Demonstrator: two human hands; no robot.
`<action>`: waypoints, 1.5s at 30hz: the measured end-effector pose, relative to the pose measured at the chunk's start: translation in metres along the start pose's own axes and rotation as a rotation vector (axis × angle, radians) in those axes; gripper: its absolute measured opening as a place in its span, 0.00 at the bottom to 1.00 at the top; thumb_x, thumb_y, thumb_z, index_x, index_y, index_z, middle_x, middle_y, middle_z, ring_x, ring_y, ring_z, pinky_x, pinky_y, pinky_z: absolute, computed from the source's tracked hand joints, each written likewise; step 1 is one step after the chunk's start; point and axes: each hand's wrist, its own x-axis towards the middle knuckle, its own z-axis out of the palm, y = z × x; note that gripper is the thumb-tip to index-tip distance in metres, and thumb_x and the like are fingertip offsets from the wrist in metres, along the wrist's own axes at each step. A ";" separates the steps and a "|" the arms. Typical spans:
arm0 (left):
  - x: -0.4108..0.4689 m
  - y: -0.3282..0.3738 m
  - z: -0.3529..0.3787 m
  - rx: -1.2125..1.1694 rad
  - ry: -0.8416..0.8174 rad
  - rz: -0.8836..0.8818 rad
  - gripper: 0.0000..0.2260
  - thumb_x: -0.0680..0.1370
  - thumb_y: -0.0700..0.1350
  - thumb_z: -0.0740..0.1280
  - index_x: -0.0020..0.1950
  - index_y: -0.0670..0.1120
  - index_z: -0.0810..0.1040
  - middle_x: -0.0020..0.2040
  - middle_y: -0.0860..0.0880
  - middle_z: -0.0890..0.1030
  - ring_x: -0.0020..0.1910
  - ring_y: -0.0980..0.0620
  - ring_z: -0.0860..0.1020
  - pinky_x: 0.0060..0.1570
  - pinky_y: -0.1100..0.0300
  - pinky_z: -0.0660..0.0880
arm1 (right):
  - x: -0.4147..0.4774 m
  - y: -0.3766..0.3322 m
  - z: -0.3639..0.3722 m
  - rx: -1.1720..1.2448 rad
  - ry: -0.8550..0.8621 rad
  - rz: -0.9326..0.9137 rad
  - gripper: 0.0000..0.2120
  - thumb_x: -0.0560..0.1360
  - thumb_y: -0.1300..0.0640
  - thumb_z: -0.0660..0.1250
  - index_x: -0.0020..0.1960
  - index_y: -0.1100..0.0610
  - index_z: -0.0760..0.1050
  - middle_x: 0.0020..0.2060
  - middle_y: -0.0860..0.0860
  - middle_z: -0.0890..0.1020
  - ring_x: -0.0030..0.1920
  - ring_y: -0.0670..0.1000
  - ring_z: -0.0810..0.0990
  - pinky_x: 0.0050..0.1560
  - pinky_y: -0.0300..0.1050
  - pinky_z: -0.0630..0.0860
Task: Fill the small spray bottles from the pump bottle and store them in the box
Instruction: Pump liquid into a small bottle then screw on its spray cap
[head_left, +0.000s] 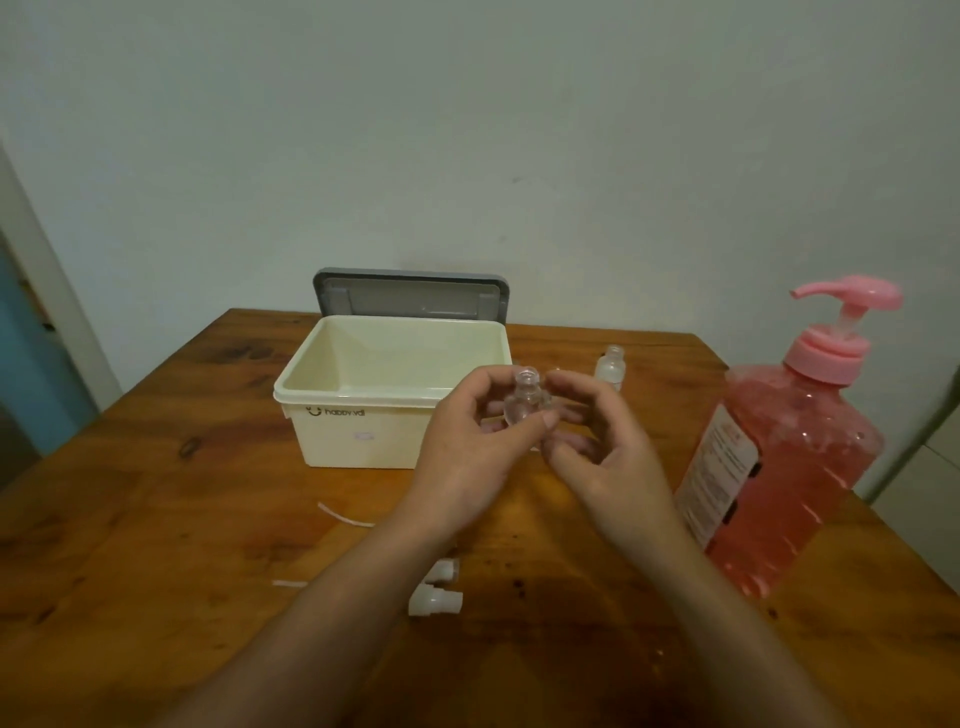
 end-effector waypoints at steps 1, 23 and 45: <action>-0.001 -0.002 -0.001 0.002 0.004 -0.005 0.15 0.73 0.43 0.73 0.58 0.51 0.77 0.51 0.55 0.82 0.50 0.60 0.80 0.48 0.67 0.78 | 0.000 0.002 0.002 0.015 -0.012 0.013 0.22 0.76 0.68 0.67 0.65 0.51 0.71 0.55 0.38 0.77 0.52 0.32 0.79 0.48 0.30 0.77; -0.004 -0.029 -0.013 0.135 -0.054 -0.034 0.16 0.73 0.43 0.74 0.59 0.52 0.77 0.53 0.55 0.81 0.53 0.59 0.79 0.52 0.60 0.79 | -0.010 0.048 0.024 0.011 0.038 0.040 0.22 0.75 0.65 0.70 0.61 0.42 0.74 0.51 0.40 0.84 0.52 0.43 0.84 0.49 0.37 0.80; -0.060 -0.031 -0.077 1.185 -0.497 0.512 0.12 0.72 0.65 0.65 0.50 0.62 0.75 0.55 0.61 0.73 0.54 0.62 0.67 0.48 0.66 0.65 | -0.014 0.048 0.022 -0.050 0.091 -0.009 0.21 0.72 0.59 0.74 0.57 0.36 0.73 0.49 0.38 0.83 0.51 0.43 0.83 0.50 0.41 0.81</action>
